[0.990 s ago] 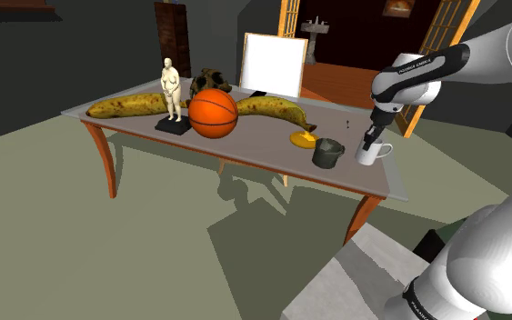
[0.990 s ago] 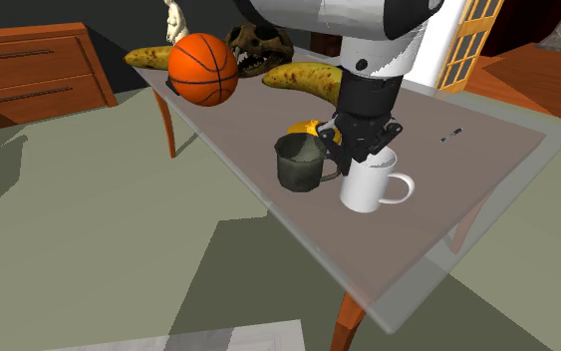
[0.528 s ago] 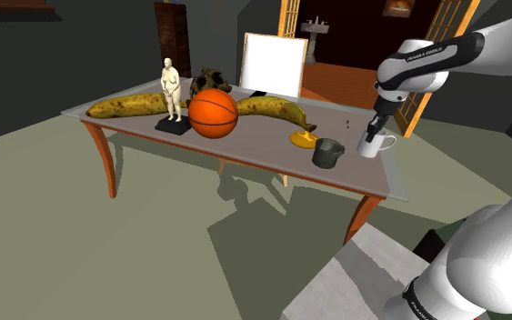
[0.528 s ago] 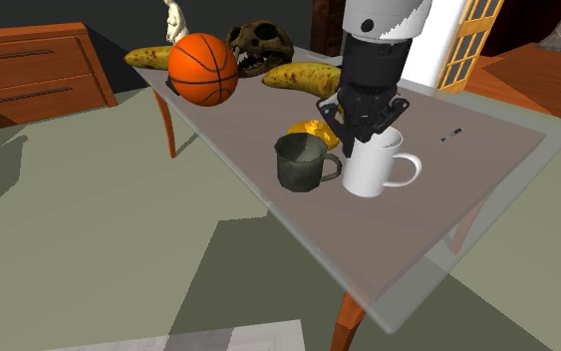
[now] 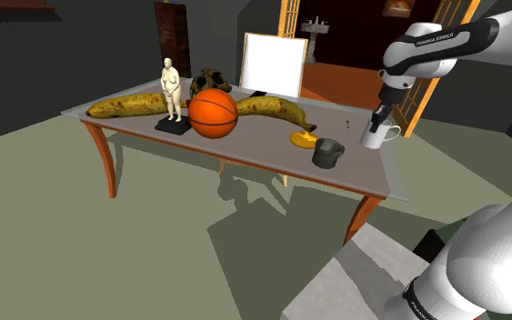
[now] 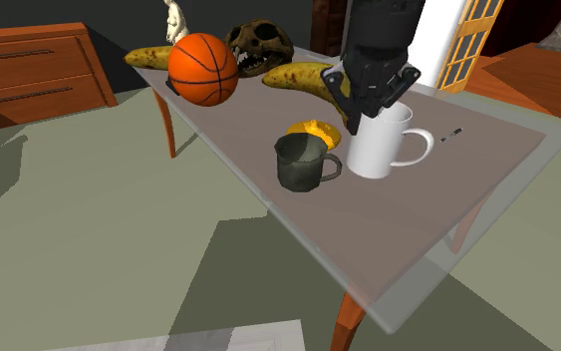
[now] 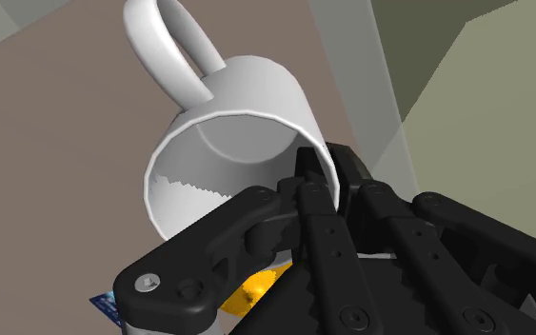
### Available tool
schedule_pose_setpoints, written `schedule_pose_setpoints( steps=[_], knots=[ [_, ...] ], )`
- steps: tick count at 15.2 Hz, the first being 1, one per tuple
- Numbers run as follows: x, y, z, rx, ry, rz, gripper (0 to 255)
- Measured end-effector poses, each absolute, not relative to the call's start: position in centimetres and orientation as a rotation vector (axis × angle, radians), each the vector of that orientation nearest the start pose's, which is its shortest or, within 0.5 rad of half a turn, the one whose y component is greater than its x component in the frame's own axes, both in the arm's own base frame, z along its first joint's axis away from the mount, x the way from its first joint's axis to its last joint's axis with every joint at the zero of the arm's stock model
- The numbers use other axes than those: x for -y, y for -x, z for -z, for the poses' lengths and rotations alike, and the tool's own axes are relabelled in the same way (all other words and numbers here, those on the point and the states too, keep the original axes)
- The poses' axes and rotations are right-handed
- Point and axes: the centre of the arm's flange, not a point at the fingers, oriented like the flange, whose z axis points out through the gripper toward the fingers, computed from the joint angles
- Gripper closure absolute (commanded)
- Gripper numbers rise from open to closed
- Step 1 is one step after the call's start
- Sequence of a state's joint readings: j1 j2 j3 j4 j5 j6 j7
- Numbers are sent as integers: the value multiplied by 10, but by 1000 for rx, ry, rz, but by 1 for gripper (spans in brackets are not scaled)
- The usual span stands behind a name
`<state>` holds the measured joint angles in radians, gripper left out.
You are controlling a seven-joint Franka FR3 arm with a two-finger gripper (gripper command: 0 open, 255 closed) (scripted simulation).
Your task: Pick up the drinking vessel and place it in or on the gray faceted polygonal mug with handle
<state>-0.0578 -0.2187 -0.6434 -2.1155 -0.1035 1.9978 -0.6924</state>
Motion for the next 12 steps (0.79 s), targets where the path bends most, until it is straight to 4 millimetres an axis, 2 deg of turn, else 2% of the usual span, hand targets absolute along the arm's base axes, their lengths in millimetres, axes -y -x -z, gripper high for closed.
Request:
schedule_pose_setpoints(
  steps=[7, 12],
  knots=[
    [345, -374, -530, 61, 3151, 109, 255],
    [318, -417, -548, 63, 3151, 108, 255]
  ],
)
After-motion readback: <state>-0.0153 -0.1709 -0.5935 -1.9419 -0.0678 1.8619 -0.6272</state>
